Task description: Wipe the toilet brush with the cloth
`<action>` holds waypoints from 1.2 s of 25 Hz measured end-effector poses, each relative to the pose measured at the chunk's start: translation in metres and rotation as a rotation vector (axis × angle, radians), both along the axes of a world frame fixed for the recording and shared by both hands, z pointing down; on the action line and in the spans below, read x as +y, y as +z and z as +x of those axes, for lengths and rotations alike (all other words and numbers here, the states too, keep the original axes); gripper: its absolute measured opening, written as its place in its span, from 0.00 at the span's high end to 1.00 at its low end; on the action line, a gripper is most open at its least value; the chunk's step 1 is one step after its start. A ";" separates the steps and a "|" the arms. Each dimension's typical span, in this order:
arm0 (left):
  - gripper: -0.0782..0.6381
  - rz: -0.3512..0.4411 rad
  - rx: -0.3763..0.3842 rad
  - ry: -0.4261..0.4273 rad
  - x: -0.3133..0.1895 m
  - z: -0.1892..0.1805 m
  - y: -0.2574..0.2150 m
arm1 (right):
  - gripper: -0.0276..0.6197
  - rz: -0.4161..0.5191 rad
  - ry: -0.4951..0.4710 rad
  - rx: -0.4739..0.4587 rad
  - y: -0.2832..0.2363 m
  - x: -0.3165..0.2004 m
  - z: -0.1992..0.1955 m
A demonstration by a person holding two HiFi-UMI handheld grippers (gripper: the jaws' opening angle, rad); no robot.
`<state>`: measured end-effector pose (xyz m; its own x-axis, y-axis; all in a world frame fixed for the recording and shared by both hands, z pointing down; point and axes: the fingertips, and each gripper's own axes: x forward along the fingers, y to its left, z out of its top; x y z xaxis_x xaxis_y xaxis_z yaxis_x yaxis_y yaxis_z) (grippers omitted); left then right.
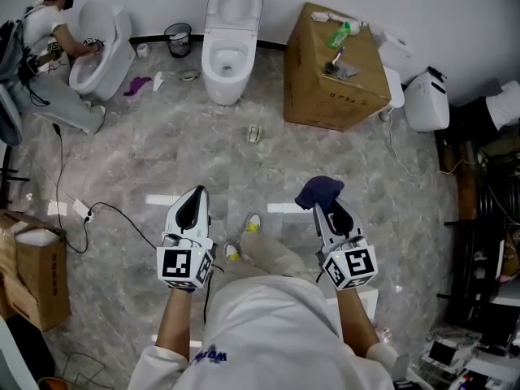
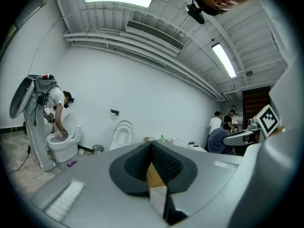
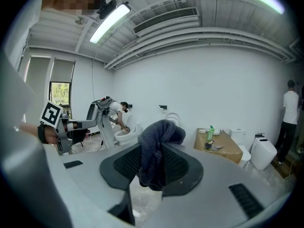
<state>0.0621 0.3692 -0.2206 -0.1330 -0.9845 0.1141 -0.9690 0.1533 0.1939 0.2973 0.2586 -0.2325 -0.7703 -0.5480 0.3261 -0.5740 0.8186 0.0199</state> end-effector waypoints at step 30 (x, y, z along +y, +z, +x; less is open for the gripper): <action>0.89 -0.276 -0.224 0.158 -0.233 -0.037 0.007 | 0.77 -0.211 0.233 -0.110 0.104 -0.233 -0.017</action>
